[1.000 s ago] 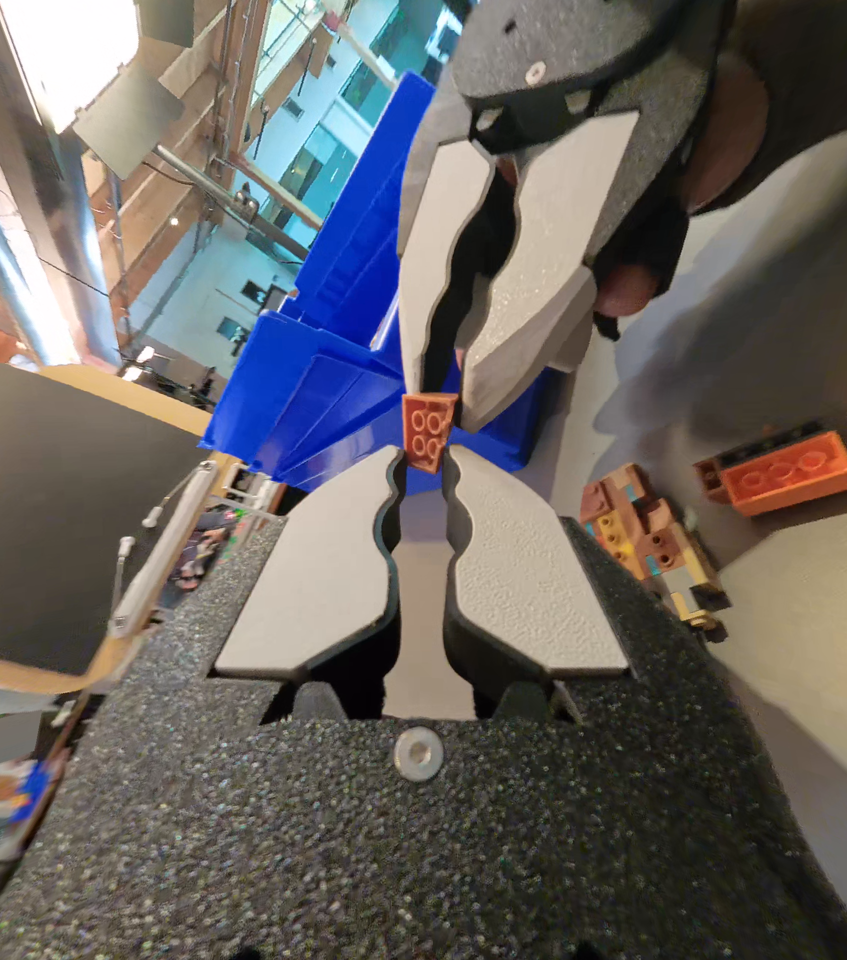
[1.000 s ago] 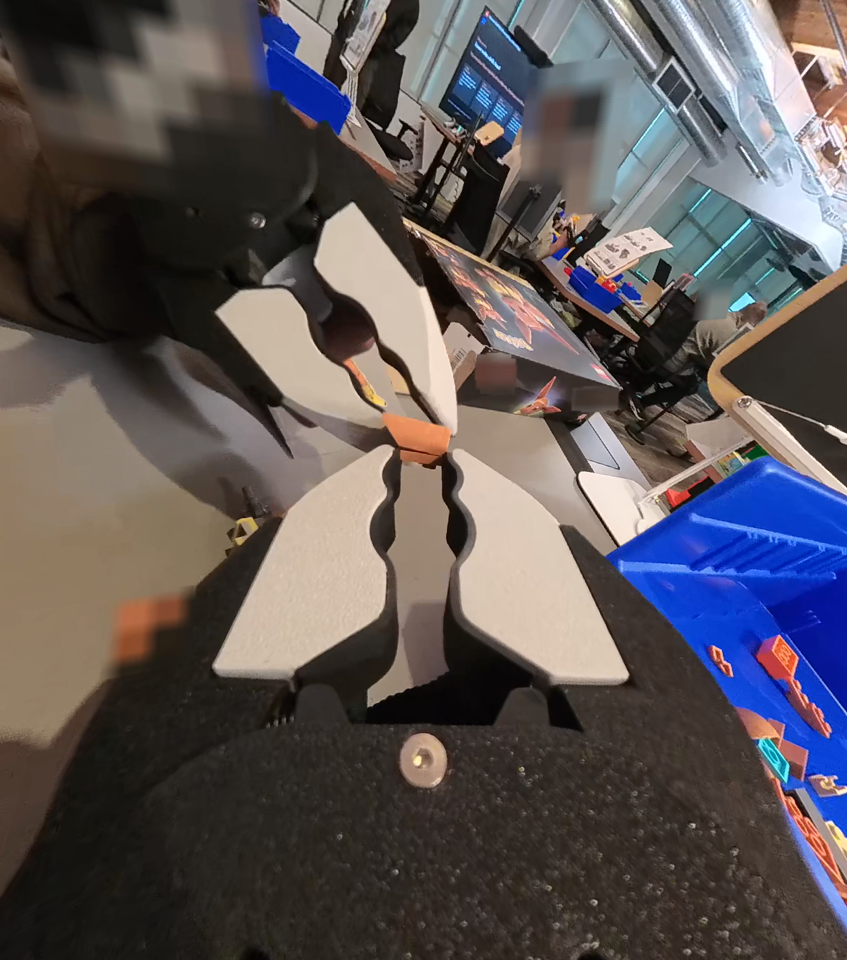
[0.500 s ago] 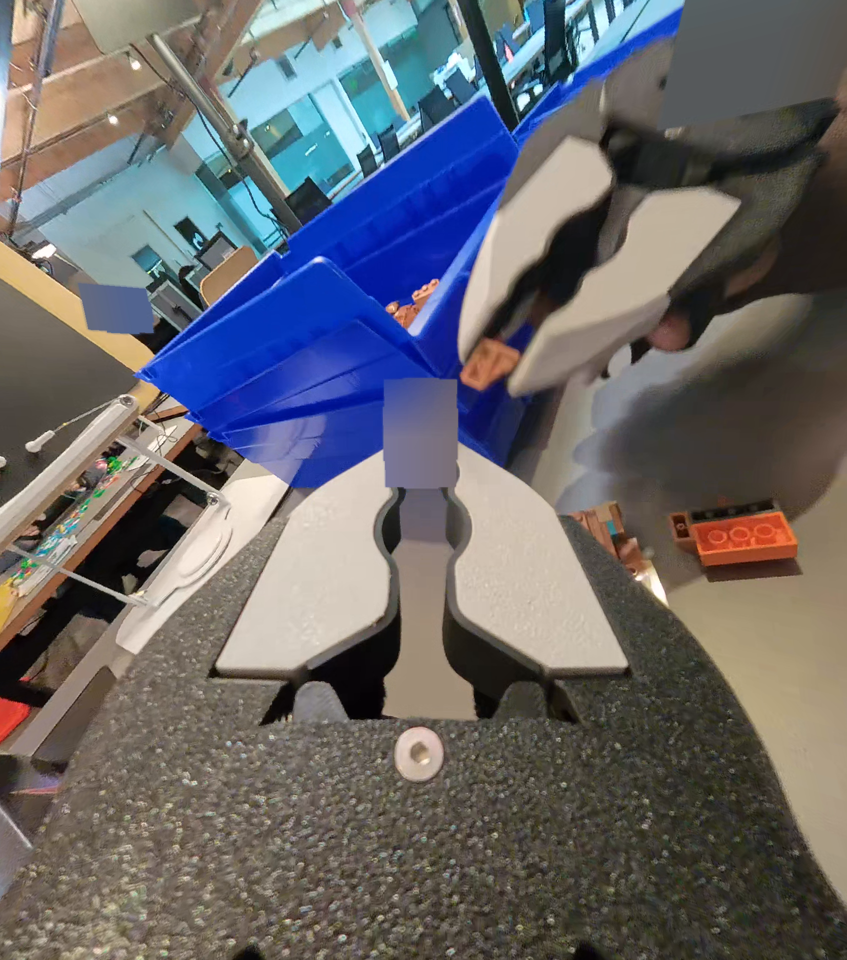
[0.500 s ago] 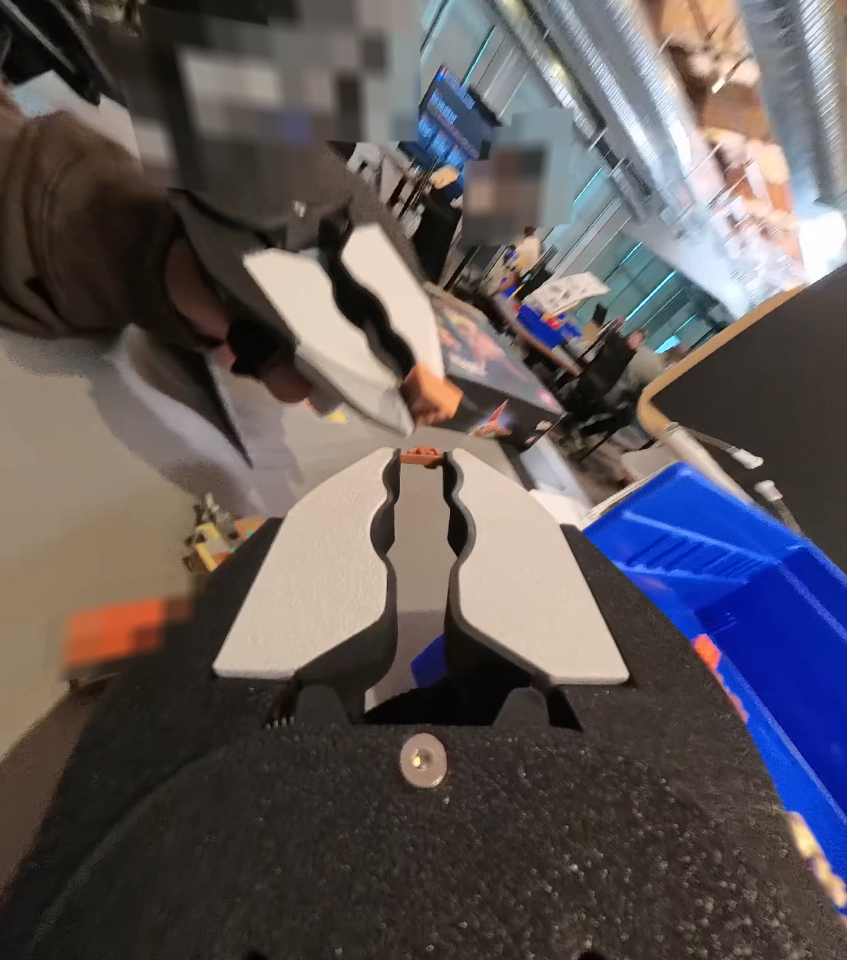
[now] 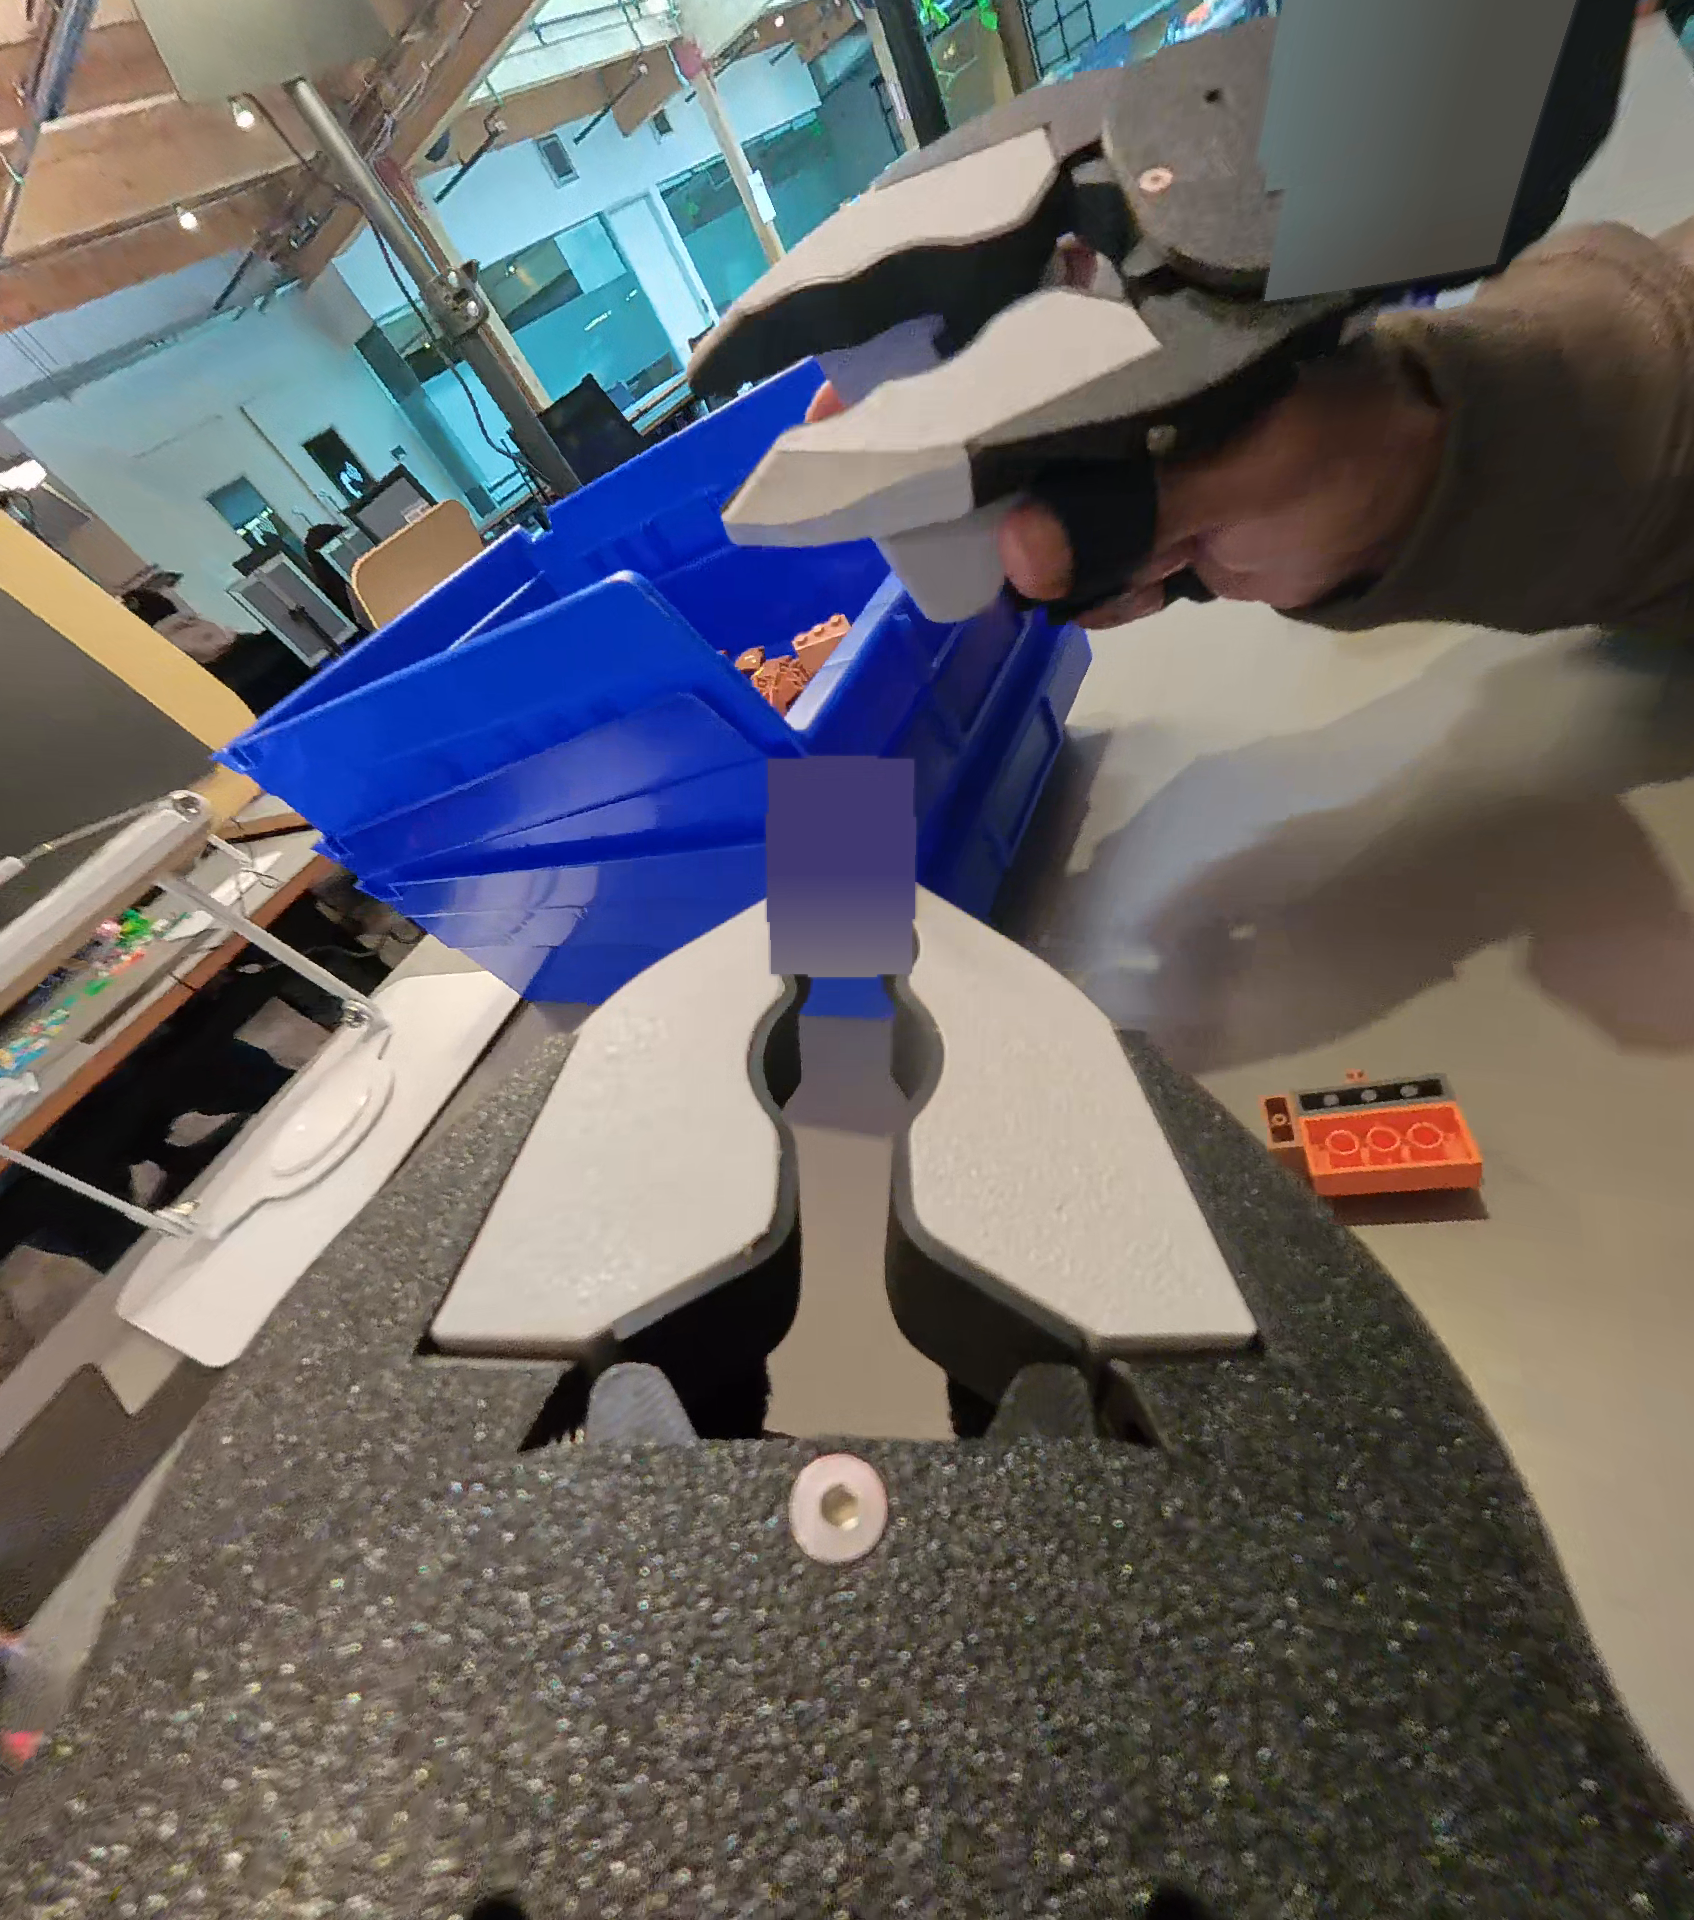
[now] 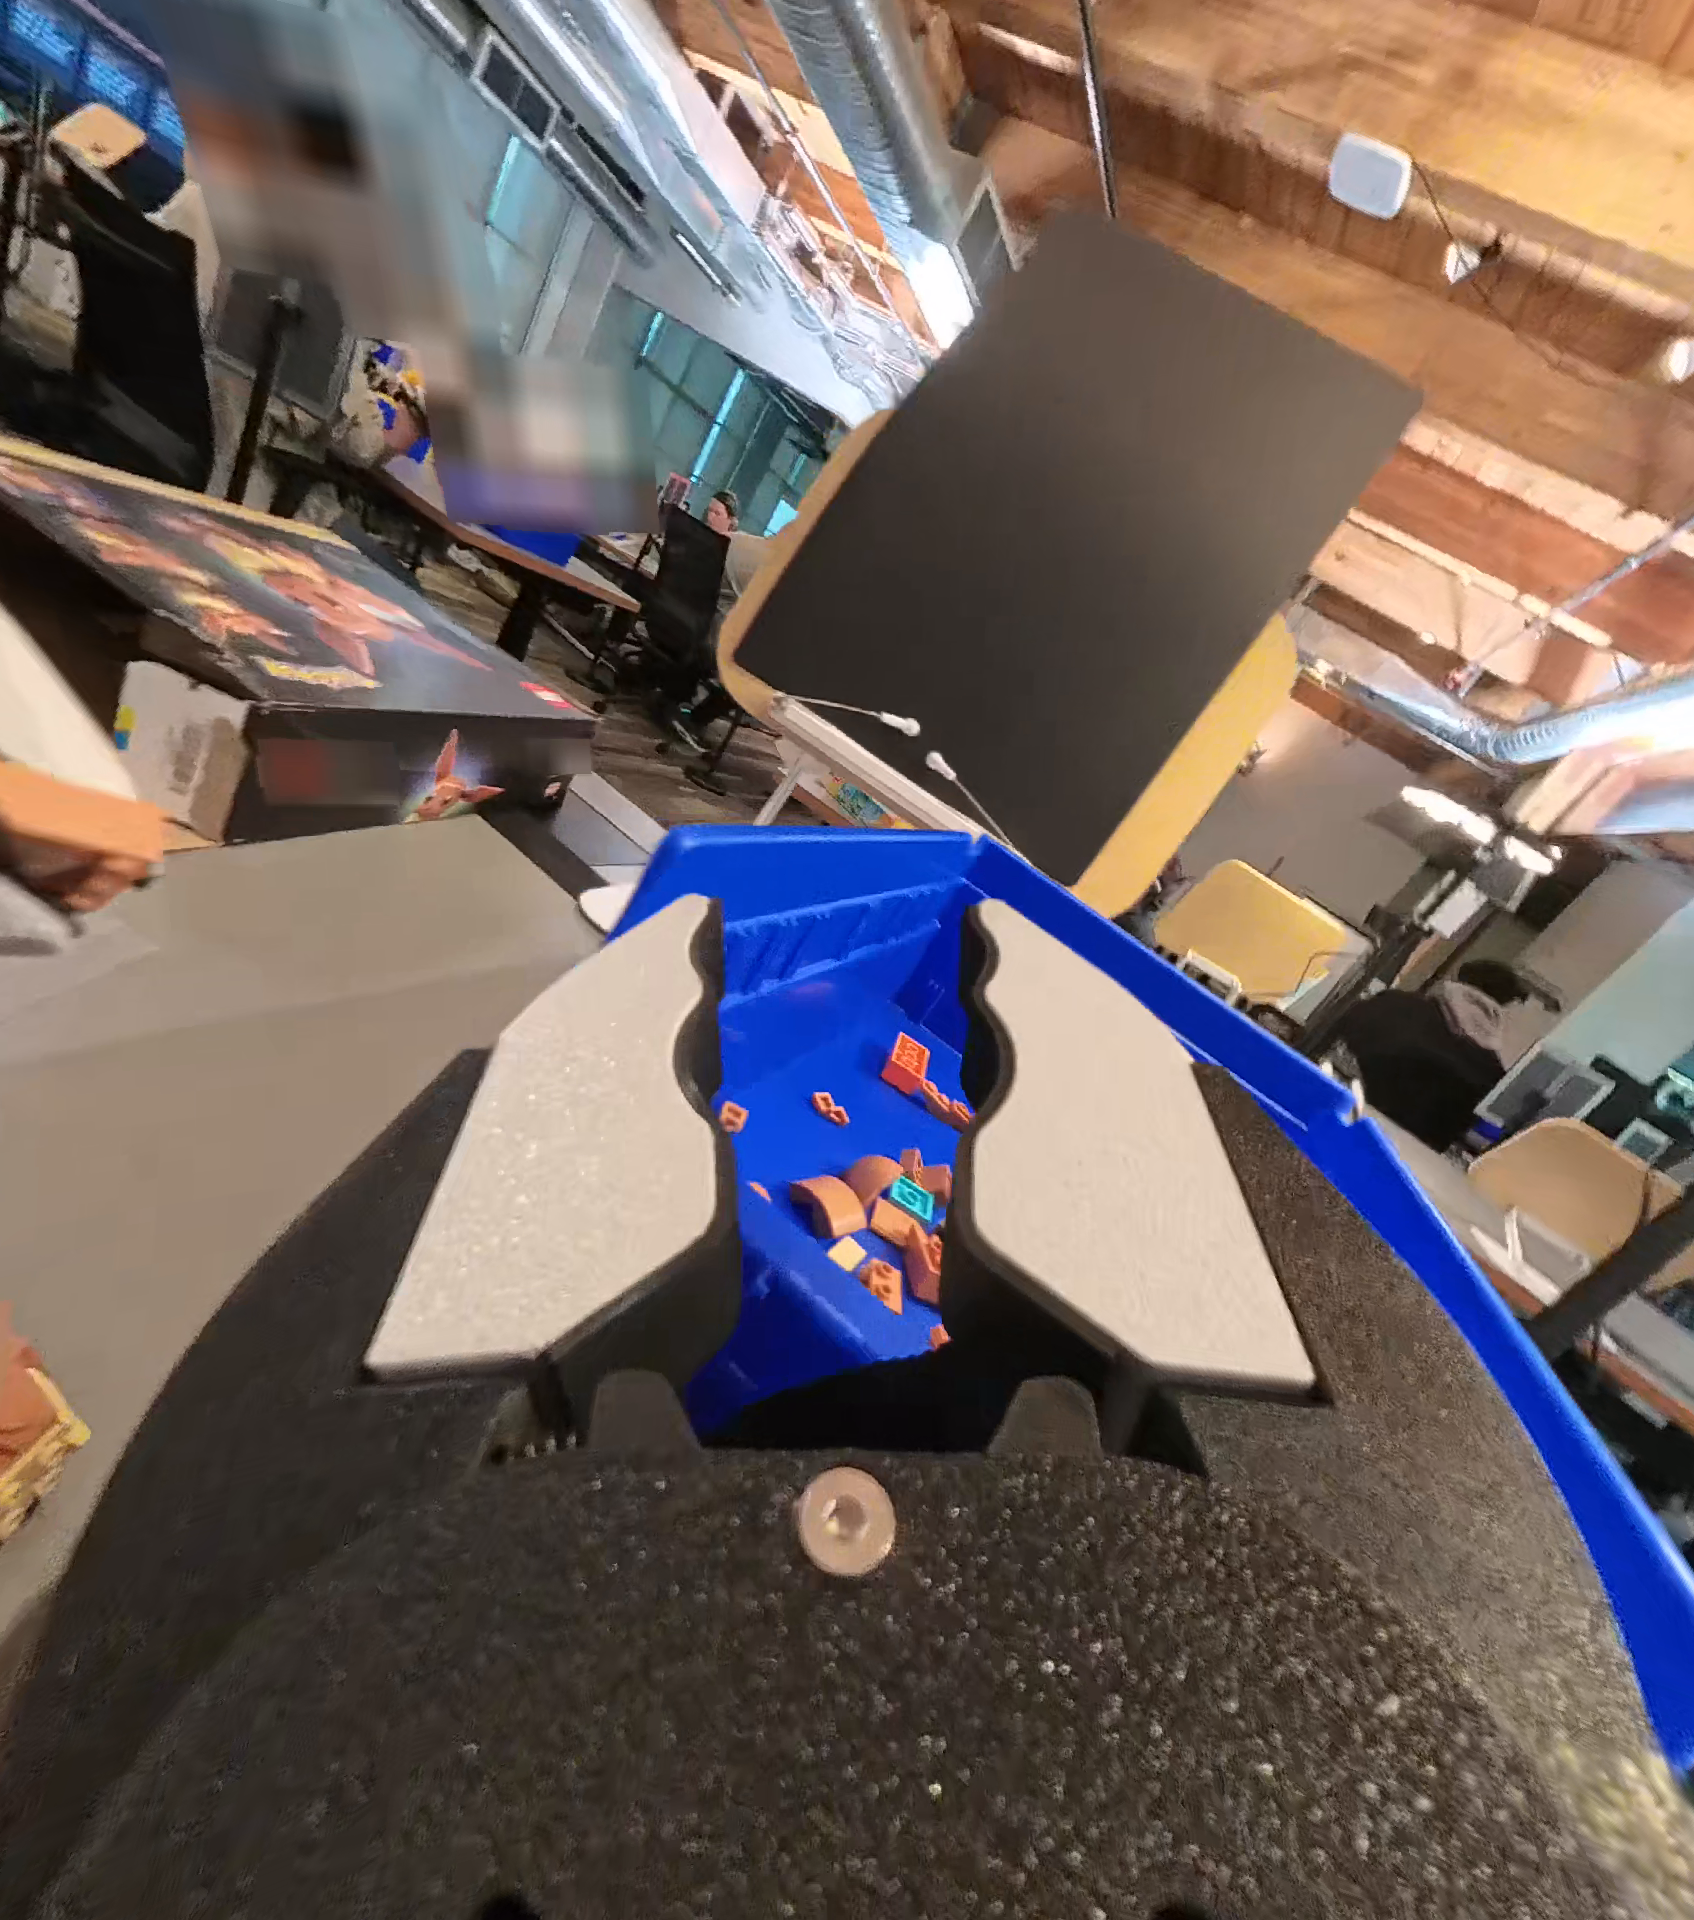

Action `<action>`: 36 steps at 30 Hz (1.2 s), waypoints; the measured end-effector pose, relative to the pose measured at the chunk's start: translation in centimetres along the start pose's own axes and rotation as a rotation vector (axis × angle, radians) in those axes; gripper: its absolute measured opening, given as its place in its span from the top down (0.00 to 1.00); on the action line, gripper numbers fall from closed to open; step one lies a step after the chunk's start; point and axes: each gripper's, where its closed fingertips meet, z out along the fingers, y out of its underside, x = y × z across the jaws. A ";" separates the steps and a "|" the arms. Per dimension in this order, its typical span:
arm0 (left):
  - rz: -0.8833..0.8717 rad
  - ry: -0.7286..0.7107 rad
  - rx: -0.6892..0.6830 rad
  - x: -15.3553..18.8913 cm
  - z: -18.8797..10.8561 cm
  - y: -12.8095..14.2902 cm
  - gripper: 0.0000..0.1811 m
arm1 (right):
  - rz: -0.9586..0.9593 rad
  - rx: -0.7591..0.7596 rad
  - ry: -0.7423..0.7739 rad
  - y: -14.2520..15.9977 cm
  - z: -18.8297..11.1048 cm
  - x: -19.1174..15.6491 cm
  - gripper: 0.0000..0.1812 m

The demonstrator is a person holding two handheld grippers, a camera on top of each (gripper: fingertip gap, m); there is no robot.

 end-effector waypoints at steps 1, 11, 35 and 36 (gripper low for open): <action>-0.031 0.013 0.008 0.0 0.0 0.0 0.93 | -0.023 0.019 -0.032 -0.3 -0.1 -0.7 0.76; -0.047 0.144 -0.033 1.6 0.2 0.8 0.93 | -0.439 0.168 -0.485 -0.5 -3.0 -11.2 0.81; -0.038 0.060 0.019 -0.5 -1.1 -0.4 0.92 | -0.165 -0.119 0.098 2.1 0.1 2.8 0.83; -0.039 0.065 0.007 -0.4 -1.0 -0.2 0.93 | -0.103 -0.139 0.091 2.8 0.2 3.3 0.80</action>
